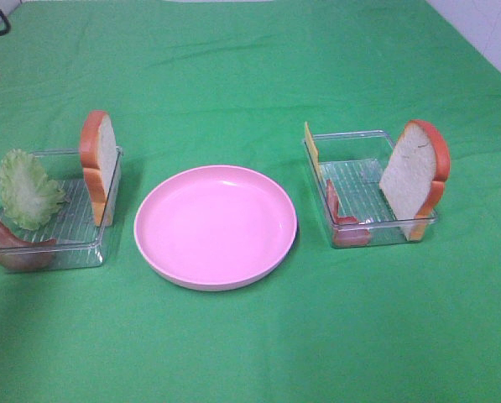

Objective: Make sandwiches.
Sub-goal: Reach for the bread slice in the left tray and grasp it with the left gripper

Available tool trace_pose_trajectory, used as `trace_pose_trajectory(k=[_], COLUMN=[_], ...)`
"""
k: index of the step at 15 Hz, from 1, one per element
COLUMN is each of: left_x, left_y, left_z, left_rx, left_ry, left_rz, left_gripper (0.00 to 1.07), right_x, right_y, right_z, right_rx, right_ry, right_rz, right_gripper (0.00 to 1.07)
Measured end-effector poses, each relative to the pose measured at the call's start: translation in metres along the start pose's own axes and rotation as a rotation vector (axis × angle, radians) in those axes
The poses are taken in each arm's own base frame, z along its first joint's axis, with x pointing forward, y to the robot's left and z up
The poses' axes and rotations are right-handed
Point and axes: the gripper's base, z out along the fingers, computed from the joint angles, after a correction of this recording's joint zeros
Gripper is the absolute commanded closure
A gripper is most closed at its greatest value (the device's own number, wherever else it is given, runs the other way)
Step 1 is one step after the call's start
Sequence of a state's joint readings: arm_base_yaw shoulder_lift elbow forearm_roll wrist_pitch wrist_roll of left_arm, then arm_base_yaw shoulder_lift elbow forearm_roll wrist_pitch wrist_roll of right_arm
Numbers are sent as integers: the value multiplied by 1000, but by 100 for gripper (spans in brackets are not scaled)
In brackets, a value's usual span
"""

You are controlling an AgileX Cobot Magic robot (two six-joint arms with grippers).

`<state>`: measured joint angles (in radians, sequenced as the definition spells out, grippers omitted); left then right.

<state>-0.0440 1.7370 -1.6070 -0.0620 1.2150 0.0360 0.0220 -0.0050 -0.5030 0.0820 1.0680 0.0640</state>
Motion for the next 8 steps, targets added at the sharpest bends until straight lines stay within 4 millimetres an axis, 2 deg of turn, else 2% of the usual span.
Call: trace_pose_trajectory(k=[2, 3, 8], left_x=[-9, -16, -27], left_y=[-26, -45, -84], left_z=[20, 33, 68], left_rx=[21, 36, 54], left_ry=[35, 53, 103], left_rz=[30, 38, 66], left_gripper=[8, 8, 8], right_x=[0, 0, 0], right_y=[0, 0, 0], right_z=[0, 0, 0], right_rx=[0, 0, 0], right_ry=[0, 0, 0], right_rz=[0, 0, 0], right_gripper=[11, 11, 11])
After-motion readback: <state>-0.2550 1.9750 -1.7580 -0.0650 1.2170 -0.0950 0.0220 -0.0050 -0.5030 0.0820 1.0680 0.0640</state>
